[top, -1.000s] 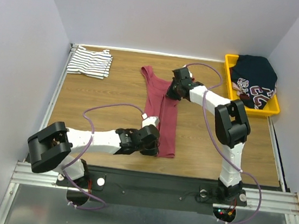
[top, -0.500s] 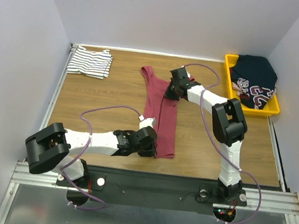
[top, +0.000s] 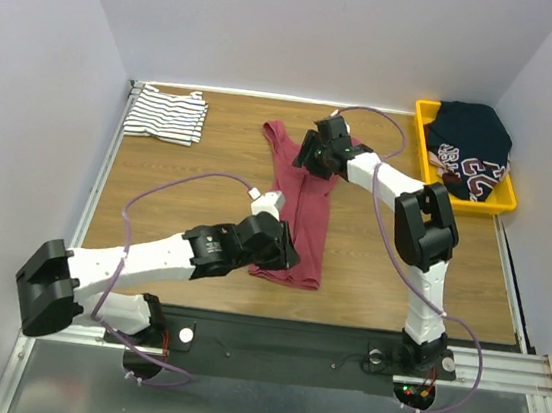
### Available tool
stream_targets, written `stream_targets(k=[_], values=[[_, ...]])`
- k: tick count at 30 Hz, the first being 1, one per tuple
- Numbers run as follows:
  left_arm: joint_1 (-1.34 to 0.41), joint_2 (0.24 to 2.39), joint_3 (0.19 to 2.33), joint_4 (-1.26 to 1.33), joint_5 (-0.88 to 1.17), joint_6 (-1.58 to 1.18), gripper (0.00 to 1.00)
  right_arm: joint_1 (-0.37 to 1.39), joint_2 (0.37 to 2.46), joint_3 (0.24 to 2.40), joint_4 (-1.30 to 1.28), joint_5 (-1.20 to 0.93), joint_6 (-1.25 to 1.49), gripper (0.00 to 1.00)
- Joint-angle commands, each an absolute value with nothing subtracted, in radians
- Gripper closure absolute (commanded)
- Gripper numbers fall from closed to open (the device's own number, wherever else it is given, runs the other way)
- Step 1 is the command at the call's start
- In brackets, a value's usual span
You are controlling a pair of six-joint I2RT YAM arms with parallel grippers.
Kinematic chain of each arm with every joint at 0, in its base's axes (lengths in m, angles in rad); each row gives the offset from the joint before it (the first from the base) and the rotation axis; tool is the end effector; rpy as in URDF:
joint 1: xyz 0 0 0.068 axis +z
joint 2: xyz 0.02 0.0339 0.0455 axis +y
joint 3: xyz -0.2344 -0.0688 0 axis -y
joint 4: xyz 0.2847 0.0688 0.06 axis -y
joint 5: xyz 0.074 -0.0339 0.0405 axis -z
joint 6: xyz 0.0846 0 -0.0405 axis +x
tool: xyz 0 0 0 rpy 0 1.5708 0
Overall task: Fold and stack the tank tops
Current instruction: Fold the tank top
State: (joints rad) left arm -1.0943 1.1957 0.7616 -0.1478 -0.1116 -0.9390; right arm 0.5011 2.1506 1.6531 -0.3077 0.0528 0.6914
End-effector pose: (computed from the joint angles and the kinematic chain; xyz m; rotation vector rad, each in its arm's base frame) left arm 0.1688 -0.3064 0.1794 0.1114 2.3418 -1.0054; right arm 0.4732 0.2541 0.1122 0.2570 2.4206 0.4972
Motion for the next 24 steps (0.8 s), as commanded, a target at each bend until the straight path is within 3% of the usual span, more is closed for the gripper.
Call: stream_targets(k=[1, 6, 10, 15, 18, 20, 24], values=[[-1.052, 1.126, 0.83, -0.3, -0.245, -0.955, 0.58, 0.505, 2.033, 1.697, -0.308, 0.046, 0.652, 0.35], [-0.914, 1.074, 0.758, -0.436, -0.31, -1.049, 0.67, 0.506, 1.887, 1.524, -0.336, 0.051, 0.658, 0.34], [-0.847, 1.019, 0.62, -0.361, -0.264, -1.069, 0.74, 0.511, 1.668, 1.263, -0.336, 0.031, 0.681, 0.35], [-0.825, 1.029, 0.508, -0.195, -0.144, -1.011, 0.74, 0.534, 1.438, 0.947, -0.333, 0.038, 0.738, 0.35], [-0.824, 1.026, 0.434, -0.135, -0.12, -1.012, 0.66, 0.563, 1.315, 0.786, -0.327, 0.028, 0.781, 0.36], [-0.825, 1.008, 0.407, -0.085, -0.106, -1.008, 0.55, 0.584, 1.261, 0.698, -0.327, 0.02, 0.801, 0.36], [-0.824, 1.0, 0.359, -0.017, -0.068, -1.0, 0.48, 0.609, 1.14, 0.603, -0.324, 0.011, 0.868, 0.36]])
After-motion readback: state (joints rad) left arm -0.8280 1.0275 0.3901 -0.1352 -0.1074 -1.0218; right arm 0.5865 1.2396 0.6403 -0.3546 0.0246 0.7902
